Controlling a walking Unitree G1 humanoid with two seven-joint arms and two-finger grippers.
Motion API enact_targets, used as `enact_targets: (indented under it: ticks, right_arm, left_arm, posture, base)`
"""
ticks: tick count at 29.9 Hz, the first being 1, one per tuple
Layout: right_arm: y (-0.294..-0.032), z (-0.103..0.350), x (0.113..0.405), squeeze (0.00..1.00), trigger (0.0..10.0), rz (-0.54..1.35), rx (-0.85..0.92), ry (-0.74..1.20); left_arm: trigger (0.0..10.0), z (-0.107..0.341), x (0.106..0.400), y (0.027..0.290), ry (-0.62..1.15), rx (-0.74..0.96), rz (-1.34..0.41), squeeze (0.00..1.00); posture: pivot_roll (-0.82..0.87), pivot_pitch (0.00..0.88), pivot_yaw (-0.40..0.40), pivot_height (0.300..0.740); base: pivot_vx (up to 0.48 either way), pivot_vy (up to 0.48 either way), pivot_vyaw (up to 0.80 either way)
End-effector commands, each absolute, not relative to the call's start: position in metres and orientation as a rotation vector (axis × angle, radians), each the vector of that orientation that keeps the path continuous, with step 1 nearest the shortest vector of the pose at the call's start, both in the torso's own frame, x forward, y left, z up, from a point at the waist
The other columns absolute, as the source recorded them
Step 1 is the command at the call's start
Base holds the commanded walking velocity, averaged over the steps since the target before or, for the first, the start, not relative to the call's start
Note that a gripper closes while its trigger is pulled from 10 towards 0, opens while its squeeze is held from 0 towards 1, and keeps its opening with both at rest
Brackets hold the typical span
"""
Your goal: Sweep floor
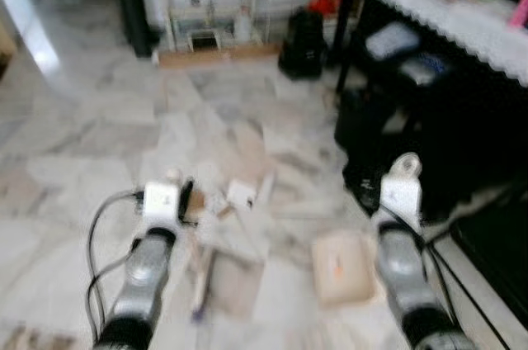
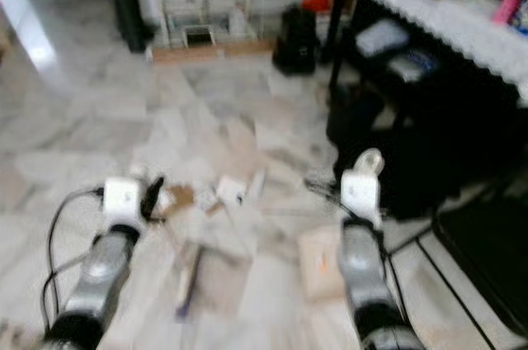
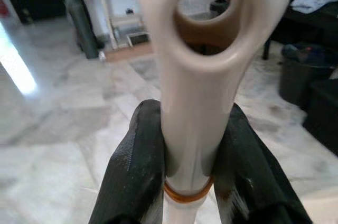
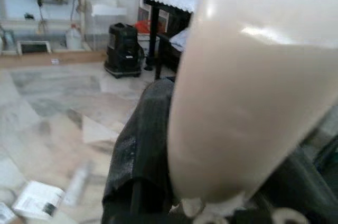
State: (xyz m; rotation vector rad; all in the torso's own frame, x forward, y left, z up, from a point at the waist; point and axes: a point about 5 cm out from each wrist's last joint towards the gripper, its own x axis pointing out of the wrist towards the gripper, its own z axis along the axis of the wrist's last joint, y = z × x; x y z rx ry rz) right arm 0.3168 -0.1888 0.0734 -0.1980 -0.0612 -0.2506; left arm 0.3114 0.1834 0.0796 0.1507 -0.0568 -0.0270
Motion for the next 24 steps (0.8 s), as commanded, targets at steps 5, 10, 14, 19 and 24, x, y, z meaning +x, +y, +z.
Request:
enact_targets:
  ticks: [5, 10, 14, 19, 24]
  right_arm:
    - [-0.194, 0.0817, 0.3187, 0.0, 10.0, -0.257, -0.218, -0.102]
    - [-0.1908, 0.082, 0.3189, 0.0, 10.0, -0.237, -0.239, -0.11]
    - [-0.1902, 0.0812, 0.3185, 0.0, 10.0, -0.243, -0.207, -0.109]
    - [-0.1914, 0.0825, 0.3191, 0.0, 10.0, -0.246, -0.202, -0.112]
    - [-0.1939, 0.0817, 0.3185, 0.0, 10.0, -0.256, -0.202, -0.106]
  left_arm:
    - [10.0, 0.0877, 0.3142, 0.1756, -0.104, 0.137, -0.043, 0.0]
    - [10.0, 0.0873, 0.3142, 0.1755, -0.105, 0.14, -0.048, 0.0]
    - [10.0, 0.0876, 0.3146, 0.1747, -0.106, 0.142, -0.049, 0.0]
    - [10.0, 0.0885, 0.3153, 0.1743, -0.108, 0.142, -0.048, 0.0]
    - [10.0, 0.0885, 0.3149, 0.1743, -0.109, 0.137, -0.042, 0.0]
  posture:
    - [-0.04, 0.0, -0.007, 0.74]
    - [-0.04, 0.0, -0.006, 0.74]
    - [-0.04, 0.0, -0.005, 0.74]
    - [-0.04, 0.0, -0.009, 0.74]
    - [-0.04, 0.0, -0.008, 0.74]
  base:
    - [0.286, 0.0, 0.0]
    - [0.285, 0.0, 0.64]
    - [0.285, 0.0, 0.0]
    - [0.283, 0.0, 0.0]
    - [0.286, 0.0, 0.0]
